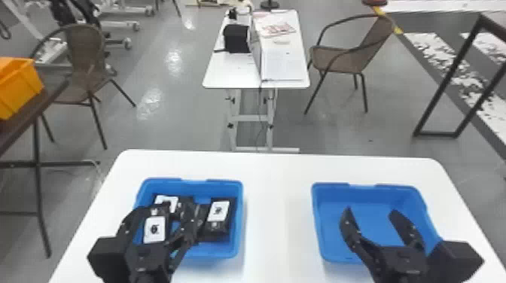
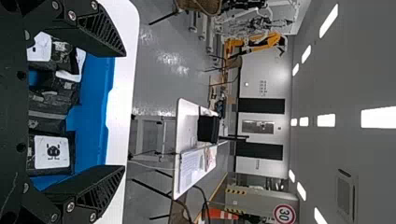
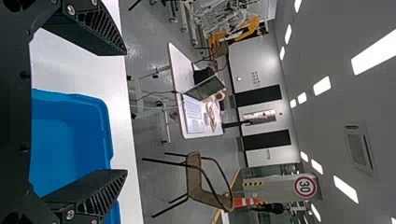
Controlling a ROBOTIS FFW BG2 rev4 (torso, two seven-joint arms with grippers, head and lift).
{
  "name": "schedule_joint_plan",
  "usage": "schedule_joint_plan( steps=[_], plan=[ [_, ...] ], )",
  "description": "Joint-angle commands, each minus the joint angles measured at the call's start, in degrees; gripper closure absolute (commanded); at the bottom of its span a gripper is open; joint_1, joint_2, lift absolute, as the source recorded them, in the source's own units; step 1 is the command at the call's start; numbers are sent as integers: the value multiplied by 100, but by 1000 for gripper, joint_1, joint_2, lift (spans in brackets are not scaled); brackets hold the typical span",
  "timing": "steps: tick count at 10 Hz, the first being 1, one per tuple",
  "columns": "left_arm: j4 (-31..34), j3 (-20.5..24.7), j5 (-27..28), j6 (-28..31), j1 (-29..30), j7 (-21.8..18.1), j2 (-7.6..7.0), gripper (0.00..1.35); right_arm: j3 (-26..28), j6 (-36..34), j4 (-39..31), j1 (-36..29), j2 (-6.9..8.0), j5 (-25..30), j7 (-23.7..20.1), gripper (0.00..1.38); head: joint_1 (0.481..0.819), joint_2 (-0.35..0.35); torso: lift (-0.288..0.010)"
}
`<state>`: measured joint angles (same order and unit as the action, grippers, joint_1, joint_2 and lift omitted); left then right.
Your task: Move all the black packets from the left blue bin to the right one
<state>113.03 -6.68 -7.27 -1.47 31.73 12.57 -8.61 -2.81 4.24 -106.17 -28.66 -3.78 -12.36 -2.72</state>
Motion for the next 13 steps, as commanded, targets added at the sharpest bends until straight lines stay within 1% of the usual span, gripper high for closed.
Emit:
schedule_joint_plan(
  steps=[1, 8, 9, 11, 12, 13],
  plan=[
    [0, 9, -20, 68, -9, 0, 0, 182, 0, -2, 0, 1, 0, -3, 0, 116, 695, 30, 0],
    [-17, 17, -117, 156, -26, -35, 9, 182, 0, -2, 18, -8, 0, -38, 0, 116, 695, 31, 0],
    [-53, 35, -134, 287, -105, -44, 9, 182, 0, -2, 18, -8, 0, -47, 0, 116, 695, 30, 0],
    [-184, 123, -108, 683, -360, -70, 96, 182, 0, -20, 9, 1, -18, -73, 0, 116, 695, 32, 0],
    [-272, 246, -231, 1105, -554, -220, 184, 186, 0, -38, 18, 1, -26, -82, 0, 116, 695, 35, 0],
    [-360, 378, -266, 1650, -800, -413, 299, 186, 0, -46, 18, 1, -35, -91, 0, 116, 695, 36, 0]
  ],
)
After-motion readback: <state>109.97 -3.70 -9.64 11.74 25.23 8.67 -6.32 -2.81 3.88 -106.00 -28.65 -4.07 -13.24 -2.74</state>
